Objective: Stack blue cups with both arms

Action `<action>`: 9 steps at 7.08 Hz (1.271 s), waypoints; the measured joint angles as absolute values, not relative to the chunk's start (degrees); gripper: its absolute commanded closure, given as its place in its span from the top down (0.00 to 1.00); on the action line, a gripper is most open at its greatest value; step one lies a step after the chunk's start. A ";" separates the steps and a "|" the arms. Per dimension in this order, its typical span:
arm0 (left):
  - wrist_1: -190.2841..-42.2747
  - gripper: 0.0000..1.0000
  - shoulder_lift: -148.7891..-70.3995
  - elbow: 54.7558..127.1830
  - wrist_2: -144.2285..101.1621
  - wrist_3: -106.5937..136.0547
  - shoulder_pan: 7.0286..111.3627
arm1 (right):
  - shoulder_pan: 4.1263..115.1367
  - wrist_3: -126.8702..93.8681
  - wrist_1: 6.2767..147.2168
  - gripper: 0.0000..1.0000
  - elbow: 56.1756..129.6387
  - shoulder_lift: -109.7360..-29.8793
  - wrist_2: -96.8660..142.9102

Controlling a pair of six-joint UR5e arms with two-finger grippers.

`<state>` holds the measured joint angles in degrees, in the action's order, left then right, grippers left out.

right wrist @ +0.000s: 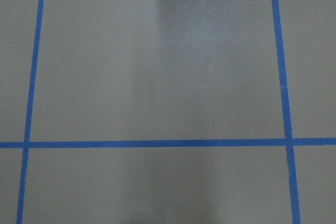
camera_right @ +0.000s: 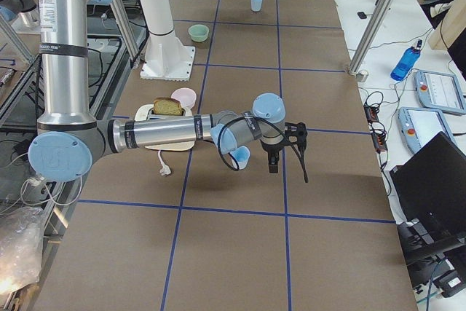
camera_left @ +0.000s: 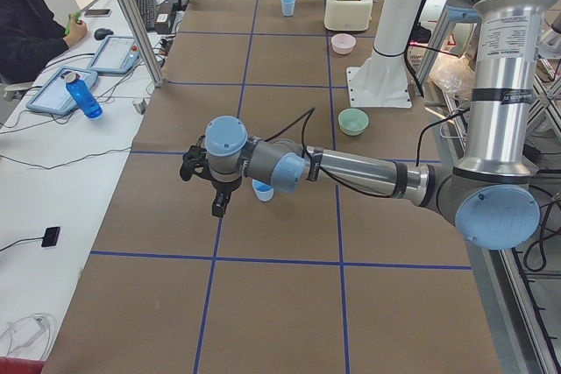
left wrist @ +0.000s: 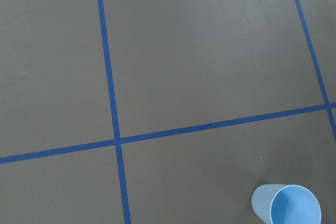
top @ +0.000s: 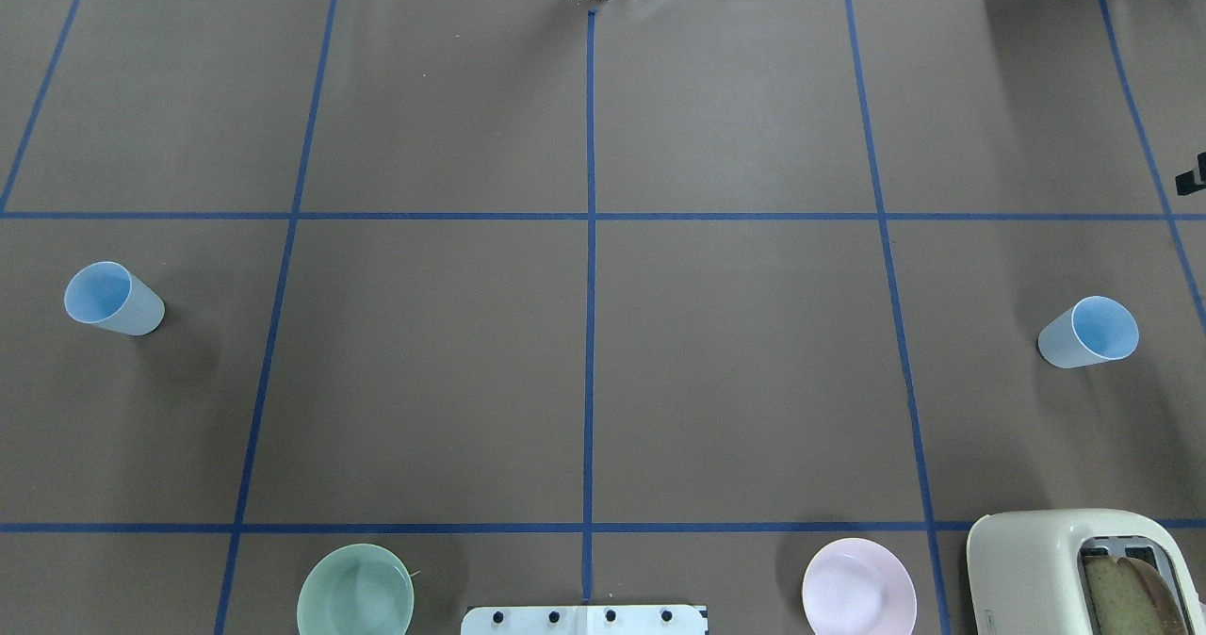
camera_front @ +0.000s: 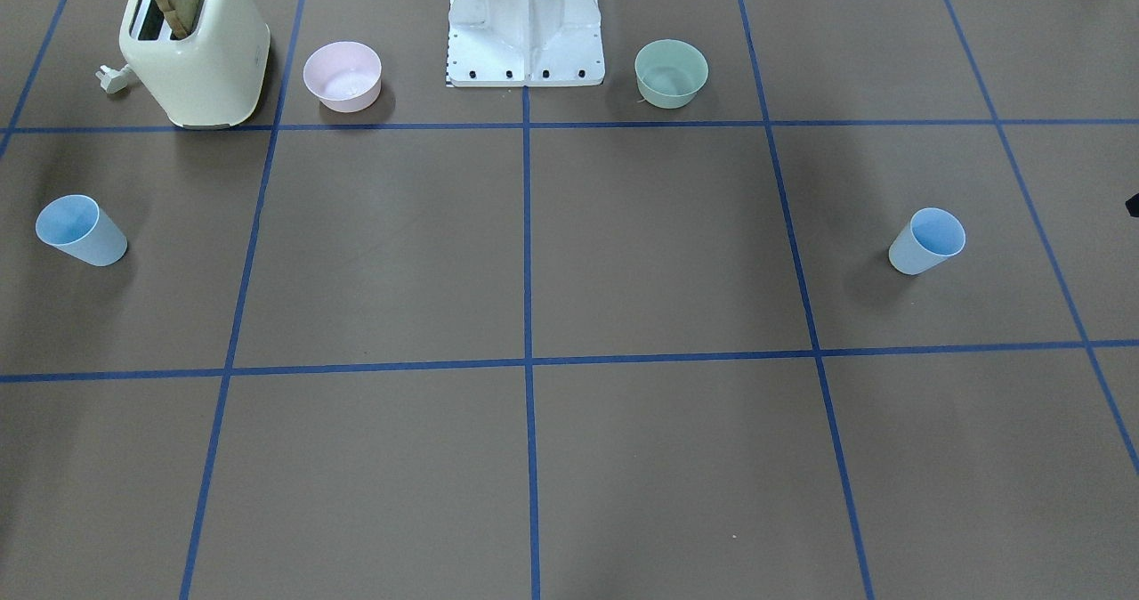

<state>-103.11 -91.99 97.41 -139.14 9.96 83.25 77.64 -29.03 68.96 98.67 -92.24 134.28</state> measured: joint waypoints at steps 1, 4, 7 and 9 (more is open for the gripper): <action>-105.52 0.98 -92.32 96.66 -138.05 12.44 80.86 | 75.77 -29.77 68.33 1.00 98.79 -92.95 133.23; -112.71 0.98 -92.66 93.44 -136.40 17.47 76.97 | 71.96 -30.32 66.72 1.00 100.17 -95.86 132.18; -114.94 0.98 -92.60 92.88 -136.30 19.50 74.77 | 69.46 -30.41 66.30 1.00 102.83 -98.97 131.87; -120.57 0.98 -92.35 90.42 -136.24 23.01 72.68 | 68.57 -30.43 64.66 1.00 102.98 -100.30 131.56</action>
